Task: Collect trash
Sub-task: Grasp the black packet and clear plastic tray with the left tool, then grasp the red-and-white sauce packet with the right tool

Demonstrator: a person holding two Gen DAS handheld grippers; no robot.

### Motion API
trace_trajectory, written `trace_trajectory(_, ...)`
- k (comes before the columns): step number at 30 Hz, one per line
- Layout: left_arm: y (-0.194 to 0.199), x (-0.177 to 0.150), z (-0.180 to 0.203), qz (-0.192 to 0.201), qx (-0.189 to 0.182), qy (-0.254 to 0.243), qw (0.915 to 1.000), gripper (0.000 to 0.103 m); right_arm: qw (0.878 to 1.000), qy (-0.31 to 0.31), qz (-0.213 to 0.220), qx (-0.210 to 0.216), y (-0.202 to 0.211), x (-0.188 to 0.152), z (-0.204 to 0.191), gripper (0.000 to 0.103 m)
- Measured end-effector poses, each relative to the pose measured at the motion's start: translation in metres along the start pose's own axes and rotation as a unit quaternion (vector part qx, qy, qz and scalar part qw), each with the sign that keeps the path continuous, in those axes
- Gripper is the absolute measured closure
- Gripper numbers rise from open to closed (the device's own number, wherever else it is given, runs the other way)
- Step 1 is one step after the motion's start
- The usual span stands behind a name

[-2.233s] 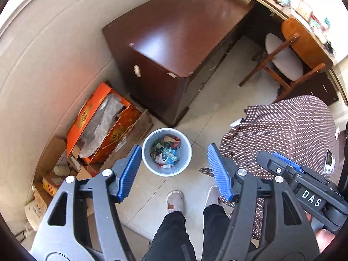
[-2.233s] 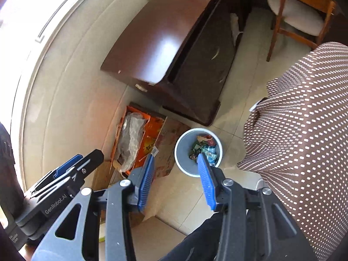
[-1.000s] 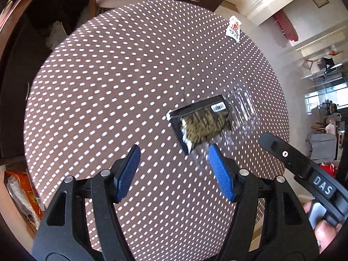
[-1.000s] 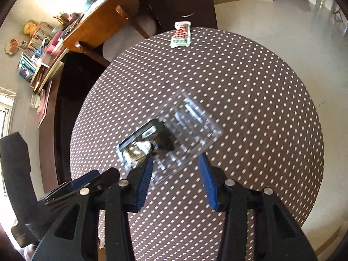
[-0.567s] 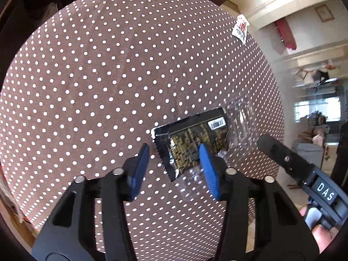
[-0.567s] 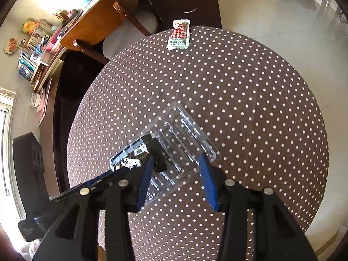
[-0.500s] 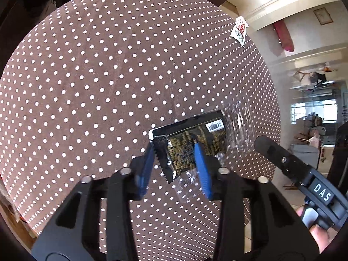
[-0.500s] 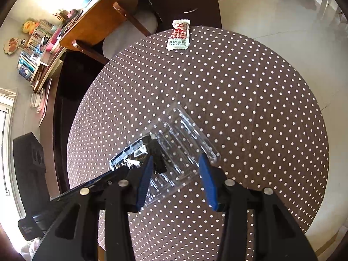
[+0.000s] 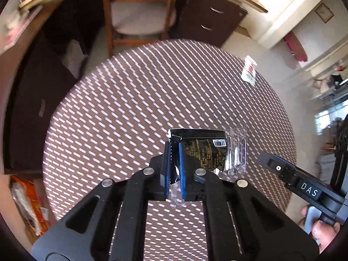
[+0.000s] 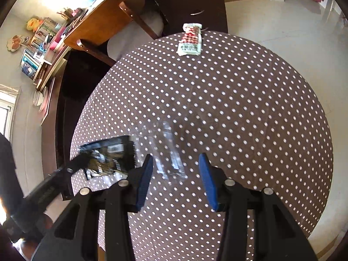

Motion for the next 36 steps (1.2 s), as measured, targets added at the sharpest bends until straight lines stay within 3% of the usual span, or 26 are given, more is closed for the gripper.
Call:
trace_trajectory(6, 0.024, 0.025, -0.031, 0.043, 0.039, 0.029, 0.9979, 0.097, 1.000, 0.016, 0.006, 0.000, -0.009, 0.022, -0.015, 0.059)
trace_trajectory(14, 0.048, 0.055, -0.049, 0.108, 0.104, 0.050, 0.9875, 0.097, 0.999, 0.014, 0.035, -0.002, -0.029, 0.070, -0.024, 0.059)
trace_trajectory(25, 0.032, 0.069, -0.053, 0.105, 0.120, 0.053, 0.9858, 0.097, 0.995, 0.005, 0.082, -0.064, -0.068, 0.134, -0.005, 0.059)
trace_trajectory(33, 0.035, 0.065, -0.061, 0.107, 0.121, 0.067, 0.9847, 0.097, 0.985, 0.053, 0.100, -0.133, -0.094, 0.157, -0.010, 0.060)
trace_trajectory(35, 0.038, 0.063, -0.063, 0.109, 0.121, 0.070, 0.9841, 0.097, 0.984, 0.059, 0.099, -0.134, -0.095, 0.157, -0.011, 0.074)
trace_trajectory(36, 0.041, 0.060, -0.066, 0.109, 0.119, 0.074, 0.9841, 0.097, 0.985, 0.062, 0.097, -0.126, -0.096, 0.157, -0.012, 0.076)
Point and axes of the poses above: each gripper's, at about its wrist camera, not at the fingertips, and y roughly against the way its jaws point, z to its right, x to its top, the point moved 2 cm from there along -y, roughly the way its jaws point, and after that the axes turned 5 degrees about y, right-handed, at the moved point
